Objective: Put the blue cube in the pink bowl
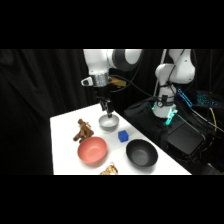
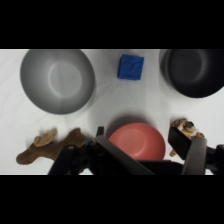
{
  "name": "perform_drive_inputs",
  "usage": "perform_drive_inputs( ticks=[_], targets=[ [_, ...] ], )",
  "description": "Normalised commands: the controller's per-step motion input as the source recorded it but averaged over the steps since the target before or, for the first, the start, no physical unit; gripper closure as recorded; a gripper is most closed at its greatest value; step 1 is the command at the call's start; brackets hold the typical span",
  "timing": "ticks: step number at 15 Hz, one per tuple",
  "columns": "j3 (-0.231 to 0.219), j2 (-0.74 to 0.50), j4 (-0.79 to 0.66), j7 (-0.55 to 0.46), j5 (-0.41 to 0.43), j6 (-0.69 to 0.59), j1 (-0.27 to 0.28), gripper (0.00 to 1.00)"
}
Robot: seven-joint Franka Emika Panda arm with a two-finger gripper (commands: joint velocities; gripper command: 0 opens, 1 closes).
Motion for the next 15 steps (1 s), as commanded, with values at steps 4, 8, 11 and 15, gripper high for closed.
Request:
perform_drive_inputs(
  ticks=[4,8,11,15],
  targets=[
    [0.041,-0.33,-0.43,0.2,-0.108,0.28,0.045,0.0],
    [0.051,-0.23,-0.37,0.19,-0.095,0.29,0.045,0.0],
    [0.059,-0.16,-0.33,0.19,-0.081,0.31,0.05,0.0],
    [0.046,-0.12,-0.28,0.18,-0.08,0.3,0.044,0.0]
  ],
)
